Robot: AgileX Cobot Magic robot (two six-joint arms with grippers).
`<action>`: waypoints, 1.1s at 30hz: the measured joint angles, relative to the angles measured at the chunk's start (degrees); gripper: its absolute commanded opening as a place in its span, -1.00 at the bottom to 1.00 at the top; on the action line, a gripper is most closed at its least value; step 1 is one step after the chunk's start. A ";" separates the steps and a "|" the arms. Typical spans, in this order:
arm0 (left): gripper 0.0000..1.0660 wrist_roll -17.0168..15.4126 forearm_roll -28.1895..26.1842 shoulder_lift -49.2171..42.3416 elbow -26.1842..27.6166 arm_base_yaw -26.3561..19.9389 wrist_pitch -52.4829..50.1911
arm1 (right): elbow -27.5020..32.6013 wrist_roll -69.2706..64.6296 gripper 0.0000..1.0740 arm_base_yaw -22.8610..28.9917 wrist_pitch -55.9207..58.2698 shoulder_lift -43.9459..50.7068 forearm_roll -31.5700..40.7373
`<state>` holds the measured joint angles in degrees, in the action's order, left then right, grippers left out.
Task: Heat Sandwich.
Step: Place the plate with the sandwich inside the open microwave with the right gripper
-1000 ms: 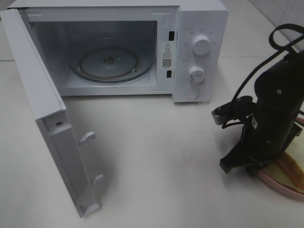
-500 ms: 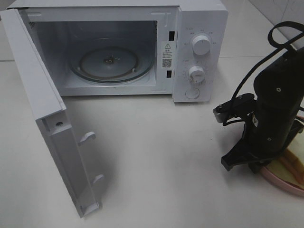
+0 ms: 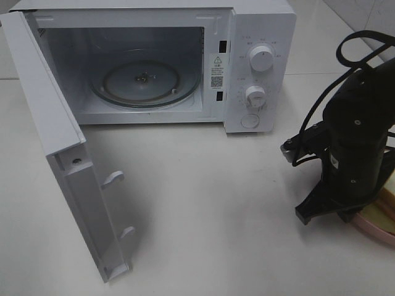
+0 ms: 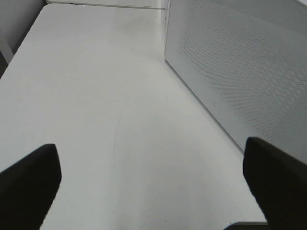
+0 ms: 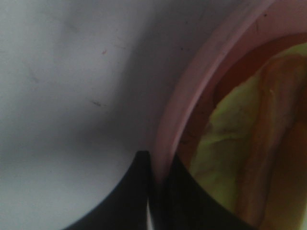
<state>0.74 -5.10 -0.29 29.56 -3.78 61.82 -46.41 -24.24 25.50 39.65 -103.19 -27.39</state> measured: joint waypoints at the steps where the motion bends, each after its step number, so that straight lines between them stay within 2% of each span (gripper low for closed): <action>1: 0.84 0.00 0.00 0.00 0.00 0.00 0.00 | 0.00 -0.29 -1.00 0.40 0.40 0.00 -0.52; 12: 0.84 0.00 0.00 0.00 0.00 0.00 0.00 | 0.00 -3.09 -1.00 6.30 6.19 4.70 -4.24; 19: 0.84 0.00 0.00 0.00 0.00 0.00 0.00 | 0.06 -2.69 -1.00 10.14 9.68 8.65 -4.07; 26: 0.84 0.00 0.00 0.00 0.00 0.00 0.00 | 0.06 0.11 -1.00 16.16 11.92 14.67 -3.84; 33: 0.84 0.00 0.00 0.00 0.00 0.00 0.00 | 0.06 5.16 -1.00 20.05 13.46 18.16 -3.67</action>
<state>0.74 -5.10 -0.29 29.56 -3.78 61.82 -46.35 -19.08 45.55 53.11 -85.03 -31.05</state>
